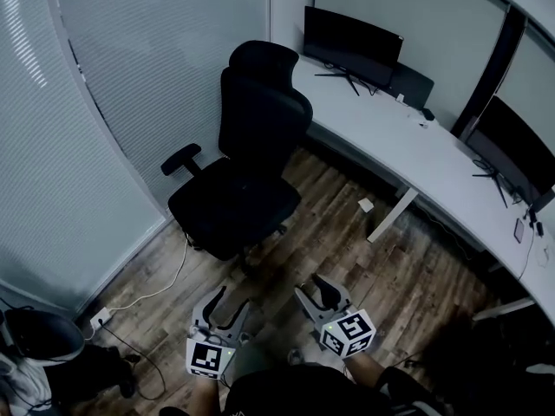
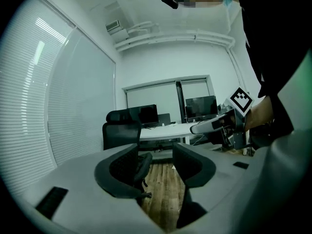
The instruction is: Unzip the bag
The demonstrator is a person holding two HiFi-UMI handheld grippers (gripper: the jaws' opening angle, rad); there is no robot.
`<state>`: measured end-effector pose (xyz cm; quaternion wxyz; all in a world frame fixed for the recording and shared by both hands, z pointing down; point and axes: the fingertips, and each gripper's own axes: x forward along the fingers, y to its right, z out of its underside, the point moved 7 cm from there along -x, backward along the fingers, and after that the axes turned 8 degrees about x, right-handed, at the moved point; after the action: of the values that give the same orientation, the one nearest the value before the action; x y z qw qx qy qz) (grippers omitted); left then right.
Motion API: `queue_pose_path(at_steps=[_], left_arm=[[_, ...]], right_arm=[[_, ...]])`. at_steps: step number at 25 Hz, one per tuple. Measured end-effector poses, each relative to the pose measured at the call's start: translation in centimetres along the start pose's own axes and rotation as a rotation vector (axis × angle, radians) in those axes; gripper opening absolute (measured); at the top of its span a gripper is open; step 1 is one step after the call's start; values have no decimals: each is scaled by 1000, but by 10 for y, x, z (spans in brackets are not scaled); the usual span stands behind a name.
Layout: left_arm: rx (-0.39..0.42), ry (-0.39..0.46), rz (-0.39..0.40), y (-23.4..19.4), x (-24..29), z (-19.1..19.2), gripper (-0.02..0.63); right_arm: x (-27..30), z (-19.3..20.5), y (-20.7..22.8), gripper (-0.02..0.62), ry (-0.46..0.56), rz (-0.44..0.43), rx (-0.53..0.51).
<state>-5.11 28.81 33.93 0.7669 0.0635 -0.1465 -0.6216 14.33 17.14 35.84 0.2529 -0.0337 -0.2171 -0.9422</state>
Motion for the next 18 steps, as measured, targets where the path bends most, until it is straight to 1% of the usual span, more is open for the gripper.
queue_pose_path(at_steps=[4, 7, 9, 12, 16, 18], left_arm=[[-8, -19, 91, -42, 30, 26, 224], [19, -48, 182, -75, 49, 44, 225], [41, -45, 242, -97, 62, 55, 227], [59, -14, 314, -126, 82, 65, 229], [88, -46, 391, -149, 102, 97, 232], [120, -40, 421, -156, 111, 105, 233]], right_arm=[[48, 4, 5, 181, -4, 47, 32], [81, 9, 3, 181, -5, 92, 65], [103, 14, 1, 181, -6, 125, 87], [132, 23, 2, 181, -1, 169, 122], [157, 37, 7, 181, -2, 218, 138], [164, 43, 11, 181, -5, 239, 139]])
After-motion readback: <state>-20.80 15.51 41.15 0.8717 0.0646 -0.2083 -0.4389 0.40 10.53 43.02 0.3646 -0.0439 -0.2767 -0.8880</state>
